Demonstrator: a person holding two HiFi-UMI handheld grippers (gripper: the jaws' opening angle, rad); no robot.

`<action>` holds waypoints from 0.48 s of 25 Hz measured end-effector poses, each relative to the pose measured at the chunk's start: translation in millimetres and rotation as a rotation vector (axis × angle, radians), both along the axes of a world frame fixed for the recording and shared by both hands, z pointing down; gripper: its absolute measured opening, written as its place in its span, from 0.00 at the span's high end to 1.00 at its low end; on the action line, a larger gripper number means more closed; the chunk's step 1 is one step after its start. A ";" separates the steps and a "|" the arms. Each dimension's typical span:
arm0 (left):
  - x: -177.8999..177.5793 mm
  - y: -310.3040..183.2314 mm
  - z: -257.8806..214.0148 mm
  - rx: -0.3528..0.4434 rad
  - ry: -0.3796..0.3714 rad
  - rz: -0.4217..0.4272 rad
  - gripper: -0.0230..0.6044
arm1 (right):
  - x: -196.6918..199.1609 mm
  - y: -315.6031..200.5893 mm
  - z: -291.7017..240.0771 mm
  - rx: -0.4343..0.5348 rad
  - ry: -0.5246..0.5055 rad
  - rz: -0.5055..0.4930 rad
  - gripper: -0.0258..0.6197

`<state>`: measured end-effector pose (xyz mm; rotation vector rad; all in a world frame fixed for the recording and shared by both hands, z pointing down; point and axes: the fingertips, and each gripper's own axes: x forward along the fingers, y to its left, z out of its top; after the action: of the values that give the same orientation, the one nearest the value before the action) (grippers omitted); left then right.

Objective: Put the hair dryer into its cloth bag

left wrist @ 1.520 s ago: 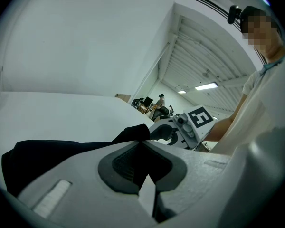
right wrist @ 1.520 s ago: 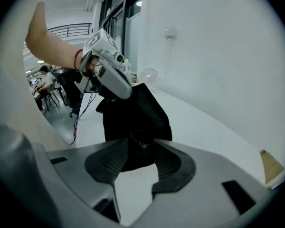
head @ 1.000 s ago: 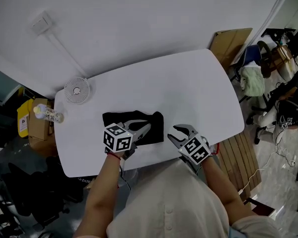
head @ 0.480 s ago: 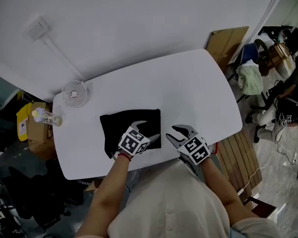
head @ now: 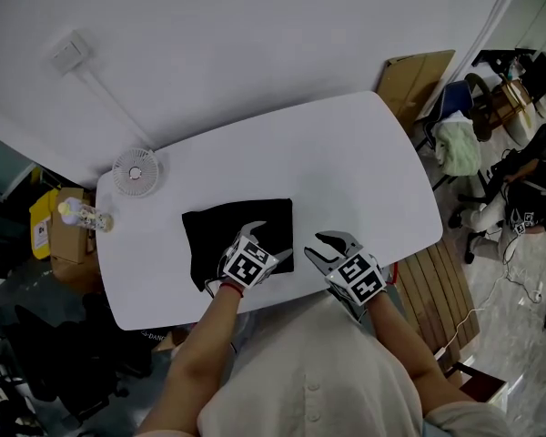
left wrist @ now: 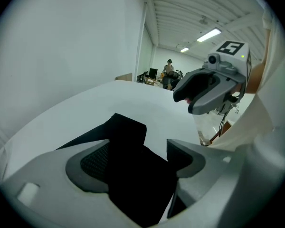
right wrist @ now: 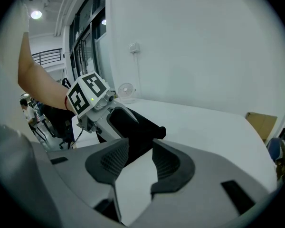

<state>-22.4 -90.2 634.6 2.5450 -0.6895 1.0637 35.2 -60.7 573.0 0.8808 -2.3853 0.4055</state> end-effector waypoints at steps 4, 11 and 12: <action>-3.9 -1.0 -5.1 0.000 0.016 -0.018 0.39 | -1.9 -2.6 -6.6 0.013 -0.005 -0.006 0.71; -15.9 -3.1 -49.2 0.054 0.170 -0.125 0.39 | -6.1 -6.3 -25.0 0.037 -0.048 0.003 0.71; -18.6 -2.3 -56.9 0.062 0.204 -0.146 0.39 | -7.3 -6.5 -27.5 0.039 -0.054 0.001 0.71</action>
<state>-41.0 -92.5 577.7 2.5623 -0.8478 0.7346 27.9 -67.2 545.5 0.8996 -2.4497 0.3895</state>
